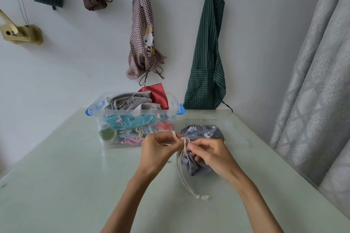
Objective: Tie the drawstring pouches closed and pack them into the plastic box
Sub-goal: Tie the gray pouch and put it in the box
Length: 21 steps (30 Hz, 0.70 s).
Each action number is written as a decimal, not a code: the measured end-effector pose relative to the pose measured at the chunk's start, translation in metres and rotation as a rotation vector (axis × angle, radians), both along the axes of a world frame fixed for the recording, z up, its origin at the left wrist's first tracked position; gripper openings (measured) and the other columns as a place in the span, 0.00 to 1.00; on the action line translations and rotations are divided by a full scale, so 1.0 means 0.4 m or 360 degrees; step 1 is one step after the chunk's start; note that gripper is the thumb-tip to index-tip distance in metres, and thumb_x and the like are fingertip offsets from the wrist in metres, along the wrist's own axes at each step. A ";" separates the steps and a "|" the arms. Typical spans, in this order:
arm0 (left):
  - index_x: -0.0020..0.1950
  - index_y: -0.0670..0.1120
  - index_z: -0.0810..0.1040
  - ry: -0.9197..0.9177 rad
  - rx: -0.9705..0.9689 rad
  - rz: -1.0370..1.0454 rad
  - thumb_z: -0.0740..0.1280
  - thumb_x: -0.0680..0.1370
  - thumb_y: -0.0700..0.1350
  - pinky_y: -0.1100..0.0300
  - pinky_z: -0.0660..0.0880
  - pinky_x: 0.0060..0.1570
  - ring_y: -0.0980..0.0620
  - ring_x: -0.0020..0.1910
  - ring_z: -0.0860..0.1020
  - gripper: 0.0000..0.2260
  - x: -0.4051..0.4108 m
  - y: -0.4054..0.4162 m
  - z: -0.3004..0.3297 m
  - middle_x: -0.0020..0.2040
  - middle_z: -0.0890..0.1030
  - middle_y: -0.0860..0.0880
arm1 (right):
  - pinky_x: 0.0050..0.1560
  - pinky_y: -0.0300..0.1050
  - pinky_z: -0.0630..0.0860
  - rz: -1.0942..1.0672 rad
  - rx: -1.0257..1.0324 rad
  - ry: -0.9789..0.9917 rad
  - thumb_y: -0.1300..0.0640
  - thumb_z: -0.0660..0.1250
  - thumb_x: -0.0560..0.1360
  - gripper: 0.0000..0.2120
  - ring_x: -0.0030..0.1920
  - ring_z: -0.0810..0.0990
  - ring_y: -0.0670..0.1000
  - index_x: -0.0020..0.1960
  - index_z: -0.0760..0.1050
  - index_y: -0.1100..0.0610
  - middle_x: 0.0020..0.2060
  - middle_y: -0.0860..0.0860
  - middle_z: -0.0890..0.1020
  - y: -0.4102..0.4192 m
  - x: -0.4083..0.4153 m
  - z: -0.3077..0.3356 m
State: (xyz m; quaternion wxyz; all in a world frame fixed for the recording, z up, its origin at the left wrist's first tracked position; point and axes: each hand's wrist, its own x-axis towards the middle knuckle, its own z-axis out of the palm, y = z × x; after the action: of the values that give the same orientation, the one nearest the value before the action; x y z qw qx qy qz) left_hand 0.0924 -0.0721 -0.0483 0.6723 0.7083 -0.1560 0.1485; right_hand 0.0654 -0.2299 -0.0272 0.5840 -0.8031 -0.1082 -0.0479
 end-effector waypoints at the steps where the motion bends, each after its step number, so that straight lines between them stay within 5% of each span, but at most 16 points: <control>1: 0.41 0.44 0.86 -0.0021 0.0022 0.0020 0.76 0.68 0.41 0.57 0.79 0.44 0.52 0.38 0.82 0.03 0.003 0.000 -0.002 0.38 0.85 0.48 | 0.30 0.29 0.68 -0.0011 0.0078 0.0068 0.60 0.68 0.75 0.05 0.30 0.75 0.46 0.40 0.78 0.58 0.30 0.51 0.80 0.000 0.002 0.000; 6: 0.40 0.47 0.86 -0.0042 0.0038 -0.0022 0.76 0.69 0.39 0.52 0.79 0.45 0.51 0.37 0.81 0.03 0.006 0.003 -0.001 0.37 0.85 0.49 | 0.29 0.28 0.67 0.0061 0.0170 0.0127 0.60 0.67 0.75 0.04 0.28 0.72 0.42 0.48 0.81 0.56 0.27 0.44 0.79 0.005 0.002 -0.005; 14: 0.53 0.38 0.83 0.0014 0.0049 -0.0454 0.70 0.73 0.40 0.62 0.77 0.53 0.52 0.51 0.82 0.10 0.014 0.031 0.003 0.48 0.85 0.46 | 0.28 0.32 0.69 -0.0055 0.0310 0.0124 0.63 0.70 0.72 0.06 0.29 0.77 0.44 0.41 0.83 0.54 0.28 0.47 0.82 -0.004 0.008 0.007; 16: 0.53 0.37 0.83 0.0013 0.0035 -0.0486 0.68 0.76 0.39 0.67 0.75 0.51 0.56 0.48 0.81 0.09 0.012 0.030 0.003 0.48 0.85 0.46 | 0.30 0.30 0.68 -0.0281 -0.0059 -0.0187 0.62 0.72 0.71 0.07 0.29 0.78 0.42 0.36 0.80 0.52 0.27 0.44 0.81 0.001 0.018 0.012; 19: 0.51 0.38 0.84 -0.0006 0.0035 -0.0396 0.65 0.78 0.39 0.70 0.74 0.45 0.59 0.41 0.80 0.09 0.017 0.028 0.003 0.44 0.85 0.46 | 0.29 0.34 0.65 -0.0708 -0.1142 -0.0930 0.56 0.71 0.65 0.07 0.30 0.76 0.48 0.34 0.73 0.51 0.30 0.44 0.76 0.007 0.042 0.013; 21: 0.49 0.38 0.84 0.0009 -0.0021 -0.0352 0.63 0.79 0.39 0.68 0.75 0.45 0.57 0.41 0.82 0.10 0.023 0.032 0.003 0.42 0.86 0.47 | 0.29 0.38 0.67 -0.0828 -0.1375 -0.1059 0.57 0.71 0.66 0.06 0.31 0.76 0.51 0.36 0.74 0.51 0.35 0.45 0.77 0.000 0.064 0.015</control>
State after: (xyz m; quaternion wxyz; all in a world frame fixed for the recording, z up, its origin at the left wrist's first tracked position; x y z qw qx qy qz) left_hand 0.1017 -0.0593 -0.0470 0.6897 0.6827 -0.2302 0.0725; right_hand 0.0910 -0.2297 -0.0211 0.1091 -0.9097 -0.0949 -0.3894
